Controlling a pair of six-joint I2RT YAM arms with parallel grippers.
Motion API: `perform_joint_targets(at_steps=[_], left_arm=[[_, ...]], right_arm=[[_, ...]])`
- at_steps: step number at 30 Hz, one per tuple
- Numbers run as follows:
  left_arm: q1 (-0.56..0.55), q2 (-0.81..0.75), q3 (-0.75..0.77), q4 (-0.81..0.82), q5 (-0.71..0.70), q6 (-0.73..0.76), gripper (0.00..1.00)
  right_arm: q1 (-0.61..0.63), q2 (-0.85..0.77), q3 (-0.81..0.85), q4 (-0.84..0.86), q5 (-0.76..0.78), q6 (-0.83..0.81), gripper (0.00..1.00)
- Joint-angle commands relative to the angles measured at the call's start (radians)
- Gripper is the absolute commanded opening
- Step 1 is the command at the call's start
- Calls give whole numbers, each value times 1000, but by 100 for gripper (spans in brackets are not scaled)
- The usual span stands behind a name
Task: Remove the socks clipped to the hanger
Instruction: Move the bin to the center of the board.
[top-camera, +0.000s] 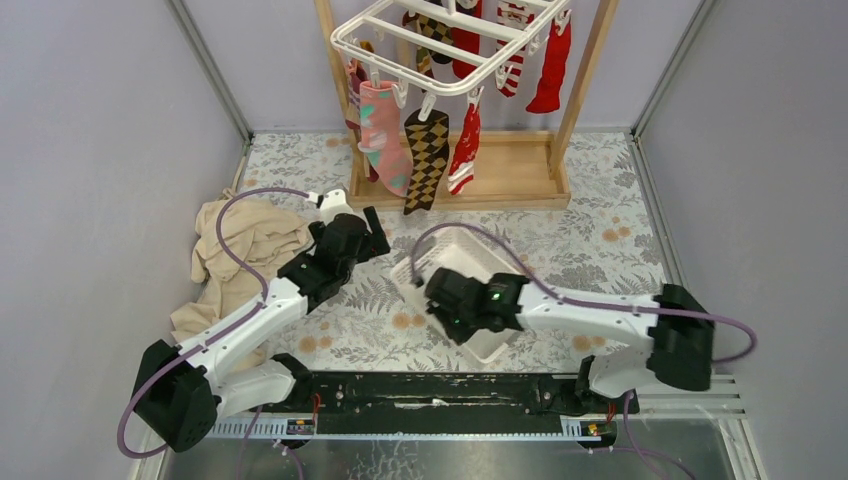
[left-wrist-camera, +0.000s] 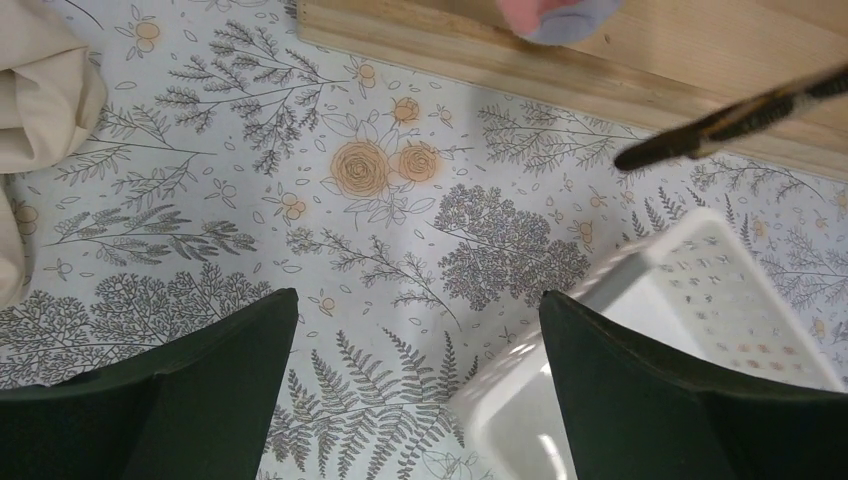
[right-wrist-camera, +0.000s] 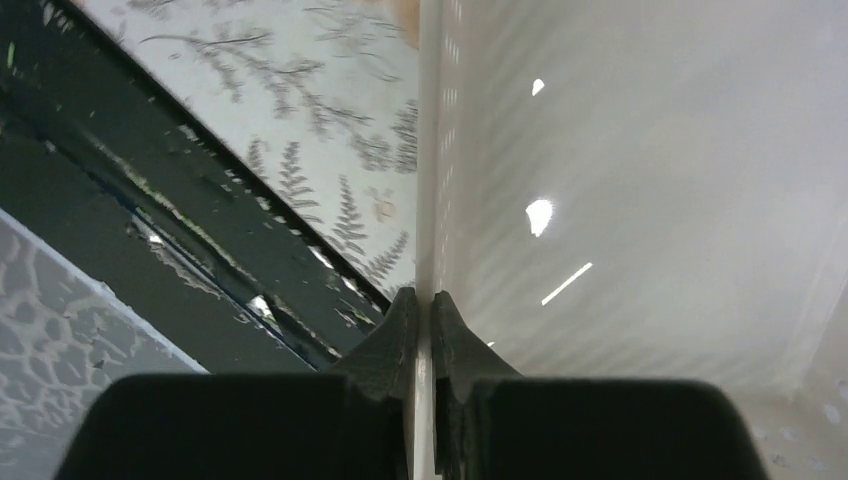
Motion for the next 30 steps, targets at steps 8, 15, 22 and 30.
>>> perform_joint_targets(at_steps=[8,15,22,30], left_arm=[[-6,6,31,-18,-79,30,98],[-5,91,20,24,-81,16,98],[-16,226,50,77,-76,46,98],[-30,282,66,87,-39,85,98]], right_arm=[[161,187,139,62,283,-202,68],[148,-96,67,92,498,-20,97],[56,-229,-5,-218,665,514,82],[57,-235,-136,-328,651,808,79]])
